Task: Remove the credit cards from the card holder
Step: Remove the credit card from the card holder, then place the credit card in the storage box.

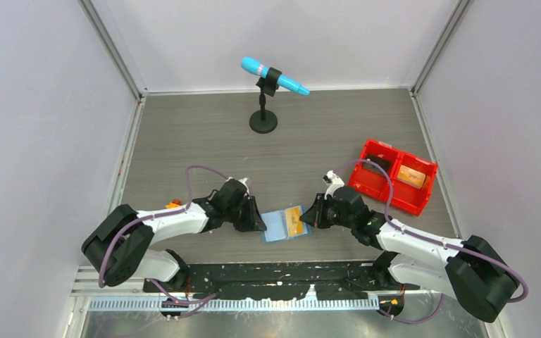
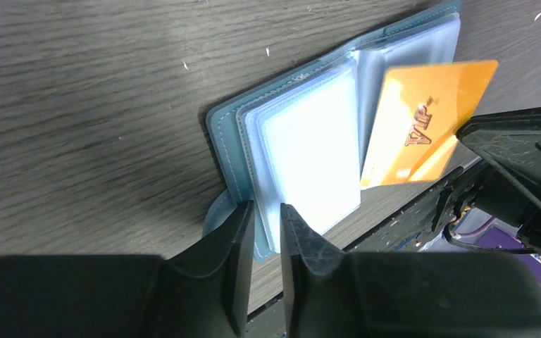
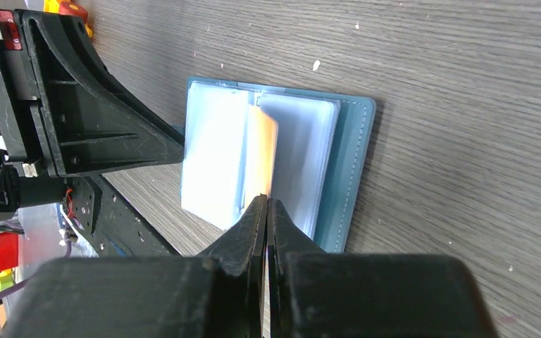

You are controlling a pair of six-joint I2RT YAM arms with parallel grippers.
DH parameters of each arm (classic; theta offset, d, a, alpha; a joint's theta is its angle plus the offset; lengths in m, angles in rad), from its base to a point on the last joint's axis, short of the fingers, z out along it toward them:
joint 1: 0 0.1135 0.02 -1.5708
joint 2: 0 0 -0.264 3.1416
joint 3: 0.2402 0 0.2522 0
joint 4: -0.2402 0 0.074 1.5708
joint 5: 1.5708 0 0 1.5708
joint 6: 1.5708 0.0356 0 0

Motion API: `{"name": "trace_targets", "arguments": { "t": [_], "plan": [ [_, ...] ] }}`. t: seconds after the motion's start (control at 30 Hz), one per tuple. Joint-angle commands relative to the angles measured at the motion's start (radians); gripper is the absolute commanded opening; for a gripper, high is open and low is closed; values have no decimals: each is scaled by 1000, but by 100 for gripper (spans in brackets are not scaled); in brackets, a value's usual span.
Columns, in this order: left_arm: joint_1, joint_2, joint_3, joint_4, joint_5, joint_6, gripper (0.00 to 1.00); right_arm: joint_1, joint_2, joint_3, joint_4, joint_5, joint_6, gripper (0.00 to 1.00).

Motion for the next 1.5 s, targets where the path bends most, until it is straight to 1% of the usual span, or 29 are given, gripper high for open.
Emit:
{"name": "trace_targets", "arguments": {
  "t": [0.0, 0.17, 0.4, 0.53, 0.63, 0.8, 0.97, 1.13, 1.2, 1.23, 1.3, 1.33, 1.37, 1.4, 1.47],
  "plan": [
    [-8, -23, 39, -139, -25, 47, 27, -3, -51, 54, -45, 15, -19, 5],
    [-23, -62, 75, -179, -29, 53, 40, -3, -83, 73, -63, -33, -9, 5],
    [-31, -138, 102, -215, -45, 54, 49, -3, -96, 86, -71, -67, 6, 5],
    [-34, -167, 103, -221, -61, 61, 52, -3, -103, 91, -82, -54, 7, 5],
    [-33, -172, 84, -160, -35, 73, 52, -3, -92, 89, -91, -37, -5, 5],
    [-43, -131, 83, -54, 53, 89, 48, -3, -57, 77, -70, -46, 0, 5],
    [-84, -61, 139, -46, 56, 133, 42, -3, -34, 50, -23, -58, 18, 5],
    [-89, 2, 159, -7, 57, 135, 35, -3, -48, 30, -19, -48, 23, 5],
    [-90, 26, 167, -7, 55, 139, 35, -3, -51, 29, -22, -50, 18, 6],
    [-90, 32, 166, -2, 54, 139, 35, -3, -49, 29, -24, -50, 16, 7],
    [-90, 52, 166, 9, 51, 139, 35, -3, -39, 34, -34, -52, 6, 16],
    [-90, 60, 167, 20, 54, 138, 34, -3, -27, 38, -39, -55, -2, 23],
    [-90, 66, 166, 25, 58, 134, 34, -3, -20, 45, -47, -56, -8, 25],
    [-90, 74, 166, 47, 62, 130, 34, -3, -8, 48, -49, -59, -17, 31],
    [-90, 87, 164, 74, 67, 121, 34, -3, 9, 49, -49, -60, -29, 36]
  ]
}}
